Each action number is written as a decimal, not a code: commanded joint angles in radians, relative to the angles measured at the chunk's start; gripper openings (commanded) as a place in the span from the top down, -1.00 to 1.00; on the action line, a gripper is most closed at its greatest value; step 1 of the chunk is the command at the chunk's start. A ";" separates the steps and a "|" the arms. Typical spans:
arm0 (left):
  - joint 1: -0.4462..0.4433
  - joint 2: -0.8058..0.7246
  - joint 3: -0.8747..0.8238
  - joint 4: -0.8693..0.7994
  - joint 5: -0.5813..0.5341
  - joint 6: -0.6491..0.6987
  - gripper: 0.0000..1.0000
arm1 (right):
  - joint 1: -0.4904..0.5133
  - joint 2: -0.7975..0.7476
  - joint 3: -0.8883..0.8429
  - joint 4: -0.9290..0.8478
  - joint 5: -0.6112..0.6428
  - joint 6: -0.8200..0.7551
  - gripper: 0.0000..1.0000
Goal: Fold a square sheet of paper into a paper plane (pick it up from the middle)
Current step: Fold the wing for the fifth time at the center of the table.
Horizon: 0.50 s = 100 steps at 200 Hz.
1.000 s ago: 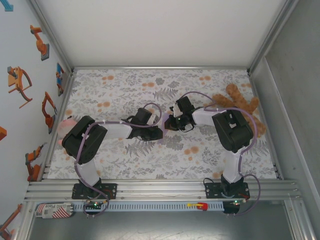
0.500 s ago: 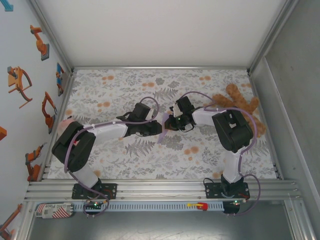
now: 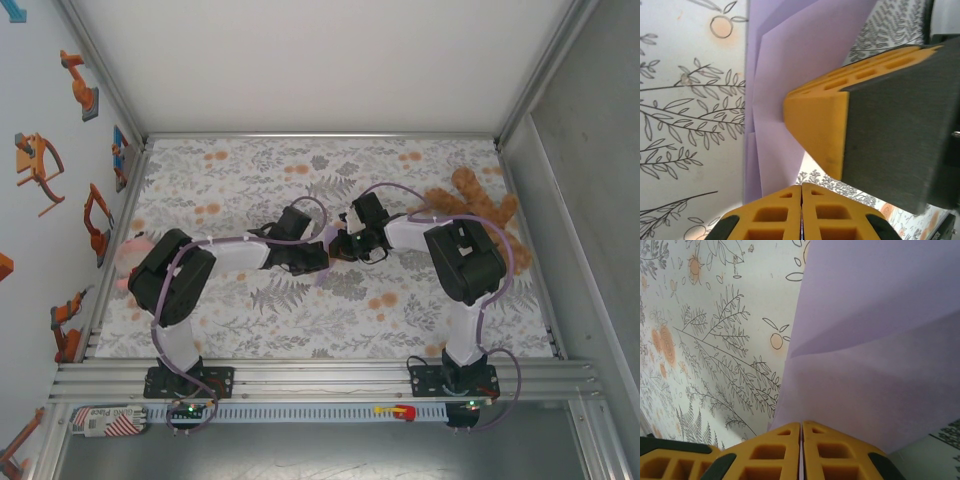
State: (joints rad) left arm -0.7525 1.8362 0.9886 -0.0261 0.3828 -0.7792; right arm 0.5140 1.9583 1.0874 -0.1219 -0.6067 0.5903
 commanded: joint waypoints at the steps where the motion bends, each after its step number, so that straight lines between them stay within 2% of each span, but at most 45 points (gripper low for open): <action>1: -0.004 0.022 0.026 -0.034 0.014 -0.030 0.83 | 0.006 0.013 0.024 -0.009 -0.008 0.001 0.81; 100: -0.013 0.031 -0.016 -0.036 0.004 -0.064 0.85 | 0.006 0.039 0.040 -0.031 0.007 0.002 0.81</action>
State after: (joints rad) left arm -0.7532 1.8565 0.9886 -0.0341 0.3820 -0.8204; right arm 0.5140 1.9694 1.0996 -0.1253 -0.6136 0.5903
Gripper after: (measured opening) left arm 0.081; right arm 0.098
